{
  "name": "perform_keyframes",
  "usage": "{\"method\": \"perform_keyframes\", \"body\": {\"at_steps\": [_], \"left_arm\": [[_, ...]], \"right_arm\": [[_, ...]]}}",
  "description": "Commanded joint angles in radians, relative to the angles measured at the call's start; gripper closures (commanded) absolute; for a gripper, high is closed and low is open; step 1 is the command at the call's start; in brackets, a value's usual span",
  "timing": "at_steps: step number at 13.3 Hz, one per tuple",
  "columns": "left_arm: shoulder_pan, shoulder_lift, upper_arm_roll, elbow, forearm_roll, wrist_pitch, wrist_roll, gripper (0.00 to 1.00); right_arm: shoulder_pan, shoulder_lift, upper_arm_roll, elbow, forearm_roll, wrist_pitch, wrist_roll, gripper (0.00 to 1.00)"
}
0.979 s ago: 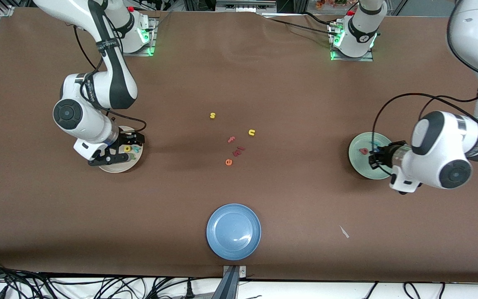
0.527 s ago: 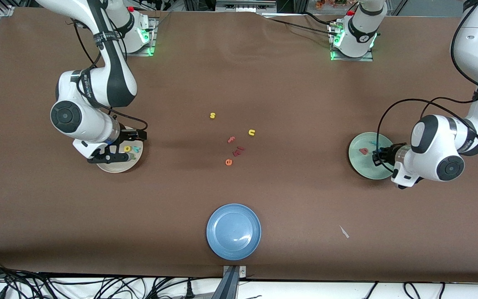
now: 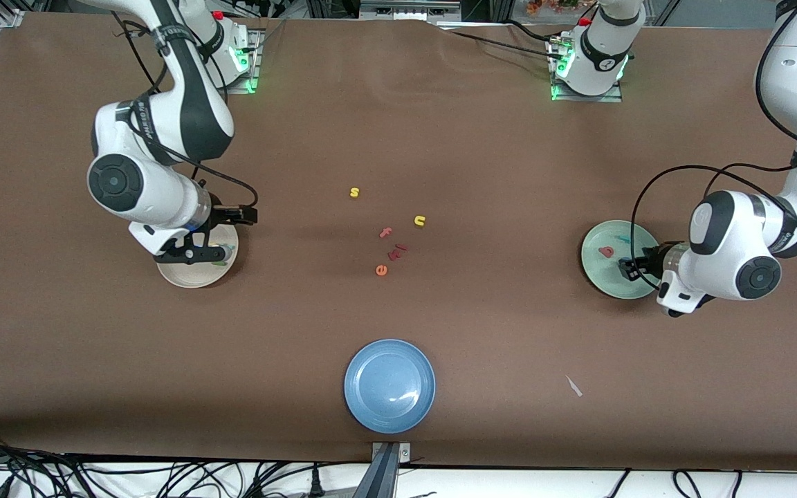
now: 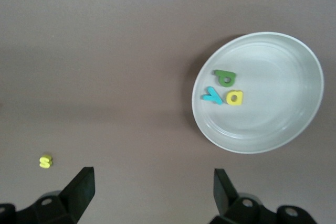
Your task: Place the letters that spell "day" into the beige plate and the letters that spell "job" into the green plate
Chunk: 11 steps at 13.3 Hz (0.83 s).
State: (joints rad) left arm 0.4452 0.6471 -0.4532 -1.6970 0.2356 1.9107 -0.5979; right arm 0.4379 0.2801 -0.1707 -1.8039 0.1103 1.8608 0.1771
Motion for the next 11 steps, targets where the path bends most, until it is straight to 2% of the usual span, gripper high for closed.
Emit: {"method": "perform_keyframes", "body": {"at_steps": [1,2,5,7,8,9,11], "left_arm": [[0.012,-0.064,-0.04,0.077,-0.013,-0.018,0.013,0.0],[0.012,-0.07,-0.056,0.133,-0.033,-0.035,0.015,0.0],[-0.002,-0.069,-0.073,0.331,-0.022,-0.203,0.103,0.01],[-0.002,-0.069,-0.078,0.393,-0.022,-0.228,0.232,0.01],[-0.002,-0.07,-0.079,0.416,-0.021,-0.236,0.259,0.01],[-0.003,-0.073,-0.082,0.434,-0.018,-0.264,0.292,0.01],[-0.017,-0.121,-0.081,0.448,0.031,-0.311,0.448,0.01]], "right_arm": [[-0.146,-0.122,0.135,-0.015,-0.075,-0.093,0.012,0.0],[-0.216,-0.172,0.186,-0.015,-0.083,-0.124,0.006,0.0],[-0.266,-0.269,0.197,0.006,-0.147,-0.251,-0.051,0.0],[-0.286,-0.277,0.188,0.085,-0.149,-0.348,-0.088,0.0],[-0.288,-0.275,0.163,0.116,-0.149,-0.38,-0.094,0.0],[-0.292,-0.275,0.14,0.135,-0.14,-0.393,-0.099,0.0],[-0.333,-0.277,0.132,0.15,-0.126,-0.405,-0.1,0.0]]}}
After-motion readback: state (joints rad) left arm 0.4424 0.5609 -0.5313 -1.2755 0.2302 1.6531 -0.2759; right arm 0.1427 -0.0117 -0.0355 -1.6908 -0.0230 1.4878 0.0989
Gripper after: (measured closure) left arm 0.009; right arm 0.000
